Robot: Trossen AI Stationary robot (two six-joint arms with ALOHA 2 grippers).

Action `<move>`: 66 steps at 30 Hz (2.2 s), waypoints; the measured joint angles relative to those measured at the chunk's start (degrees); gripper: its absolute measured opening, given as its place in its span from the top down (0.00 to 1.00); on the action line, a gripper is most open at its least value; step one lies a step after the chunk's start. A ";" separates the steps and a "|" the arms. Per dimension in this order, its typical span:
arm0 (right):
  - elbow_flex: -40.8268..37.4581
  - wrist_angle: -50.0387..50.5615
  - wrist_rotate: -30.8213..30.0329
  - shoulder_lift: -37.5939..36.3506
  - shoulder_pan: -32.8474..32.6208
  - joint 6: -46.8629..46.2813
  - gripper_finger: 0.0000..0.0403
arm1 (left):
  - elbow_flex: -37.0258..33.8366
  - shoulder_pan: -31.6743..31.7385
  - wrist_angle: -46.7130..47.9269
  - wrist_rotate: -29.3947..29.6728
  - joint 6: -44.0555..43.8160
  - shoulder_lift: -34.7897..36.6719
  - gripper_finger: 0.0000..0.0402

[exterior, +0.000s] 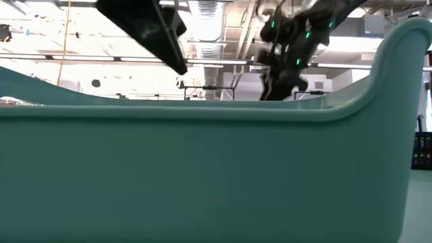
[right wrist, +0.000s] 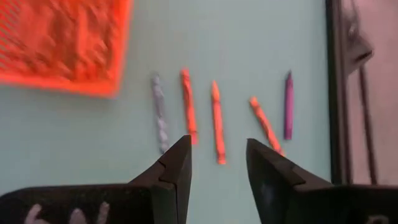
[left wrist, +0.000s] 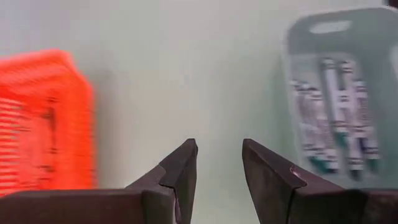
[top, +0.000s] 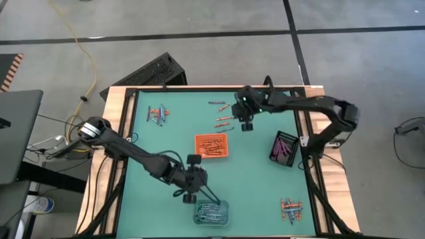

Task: Sort crayons
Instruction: Put the orange crayon into the orange bin

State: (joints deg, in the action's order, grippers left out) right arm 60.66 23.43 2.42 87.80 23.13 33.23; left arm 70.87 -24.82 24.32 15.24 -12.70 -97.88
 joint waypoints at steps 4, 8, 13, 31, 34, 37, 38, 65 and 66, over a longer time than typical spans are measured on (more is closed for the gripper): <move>0.45 -3.55 3.46 5.93 5.64 3.64 0.64 | 0.00 1.78 3.13 7.25 4.61 2.67 0.71; 2.99 -7.53 7.85 11.55 10.77 6.66 0.64 | 0.00 3.60 8.59 13.43 5.03 4.87 0.71; 9.83 -7.75 13.78 18.83 16.16 9.81 0.64 | 0.00 5.59 15.23 16.04 1.88 6.42 0.71; 30.38 14.00 15.97 37.08 20.29 24.31 0.65 | -0.02 8.43 17.93 15.87 1.46 6.48 0.71; 30.38 13.57 15.73 37.11 19.63 25.66 0.67 | -0.02 8.44 18.03 15.84 1.51 6.48 0.71; 30.38 13.35 15.64 37.13 18.60 26.98 0.69 | -0.02 8.44 18.35 15.83 1.51 6.48 0.71; 30.38 13.43 15.64 37.13 18.27 27.25 0.70 | -0.02 8.44 18.34 15.83 1.50 6.48 0.71; 30.23 20.75 13.28 35.64 13.05 28.13 0.99 | -0.02 6.93 18.91 15.39 -0.45 6.44 0.71; 30.22 20.80 13.17 35.36 12.78 28.13 1.00 | -0.02 6.93 18.91 15.39 -0.45 6.44 0.71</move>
State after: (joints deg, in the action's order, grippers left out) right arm 90.89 44.23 15.60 123.15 35.91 61.36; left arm 70.85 -17.89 43.22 30.63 -13.15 -91.44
